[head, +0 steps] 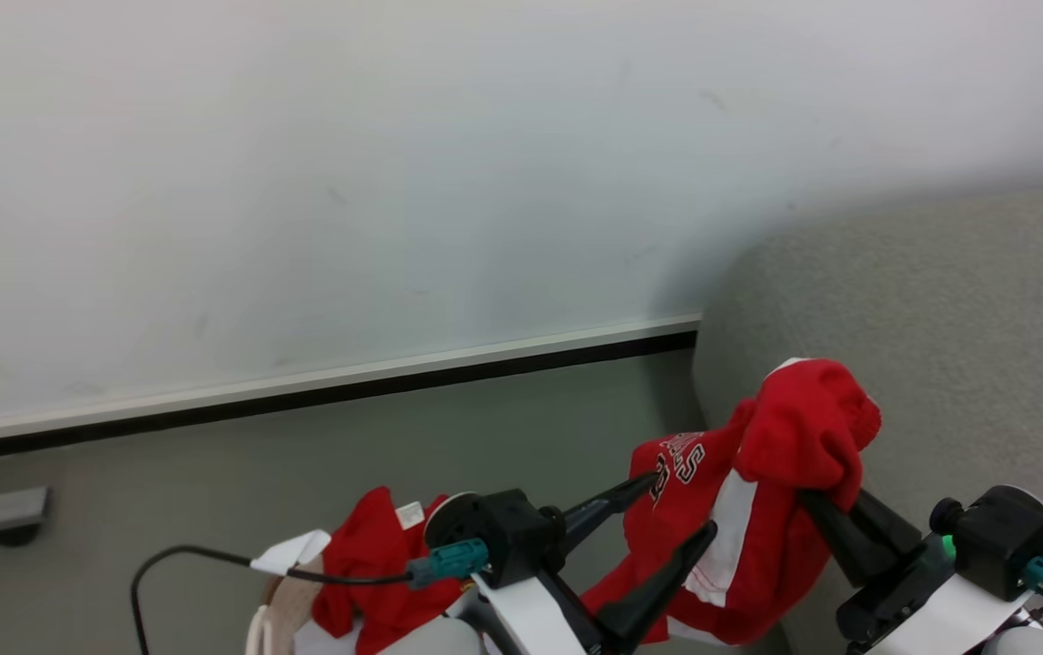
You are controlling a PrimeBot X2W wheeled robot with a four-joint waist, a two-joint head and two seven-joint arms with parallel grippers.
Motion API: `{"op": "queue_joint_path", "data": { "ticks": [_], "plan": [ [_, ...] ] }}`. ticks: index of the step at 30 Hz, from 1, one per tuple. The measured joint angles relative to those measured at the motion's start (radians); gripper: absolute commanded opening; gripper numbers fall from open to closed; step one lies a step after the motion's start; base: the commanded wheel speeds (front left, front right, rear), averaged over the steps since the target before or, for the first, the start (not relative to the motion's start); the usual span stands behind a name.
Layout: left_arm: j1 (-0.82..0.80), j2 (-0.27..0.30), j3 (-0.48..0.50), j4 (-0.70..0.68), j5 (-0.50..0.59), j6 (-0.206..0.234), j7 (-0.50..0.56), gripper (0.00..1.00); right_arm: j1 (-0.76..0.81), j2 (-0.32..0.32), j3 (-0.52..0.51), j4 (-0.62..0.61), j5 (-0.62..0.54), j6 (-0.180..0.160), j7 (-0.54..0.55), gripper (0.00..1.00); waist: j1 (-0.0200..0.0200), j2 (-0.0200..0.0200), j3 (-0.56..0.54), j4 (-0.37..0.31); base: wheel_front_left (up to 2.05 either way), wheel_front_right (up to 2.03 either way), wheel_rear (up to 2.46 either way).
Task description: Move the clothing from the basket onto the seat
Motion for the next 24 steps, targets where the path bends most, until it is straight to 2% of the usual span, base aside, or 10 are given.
{"op": "queue_joint_path", "data": {
  "ticks": [8, 13, 19, 24],
  "plan": [
    [0.044, -0.032, 0.074, 0.025, 0.075, -0.007, -0.003, 1.0, 0.027, -0.026, -0.077, -0.031, -0.015, 0.0, 0.004, 0.0, 0.0, 0.0, 0.017, -0.116, 0.0, 0.0, 0.0],
    [0.064, -0.047, 0.097, 0.028, 0.103, -0.013, -0.003, 1.0, 0.05, -0.033, -0.118, -0.047, -0.021, 0.0, 0.006, 0.0, 0.0, 0.0, 0.033, -0.165, 0.0, 0.0, 0.0],
    [0.064, -0.056, 0.109, 0.033, 0.126, -0.018, -0.003, 1.0, 0.059, -0.028, -0.15, -0.067, -0.028, 0.0, 0.01, 0.0, 0.0, 0.0, 0.062, -0.189, 0.0, 0.0, 0.0],
    [0.003, -0.038, 0.1, 0.03, 0.134, -0.02, -0.003, 1.0, 0.029, 0.0, -0.236, -0.058, -0.051, 0.0, 0.011, 0.0, 0.0, -0.0001, 0.129, -0.188, 0.0, 0.0, 0.0]
  ]
}}
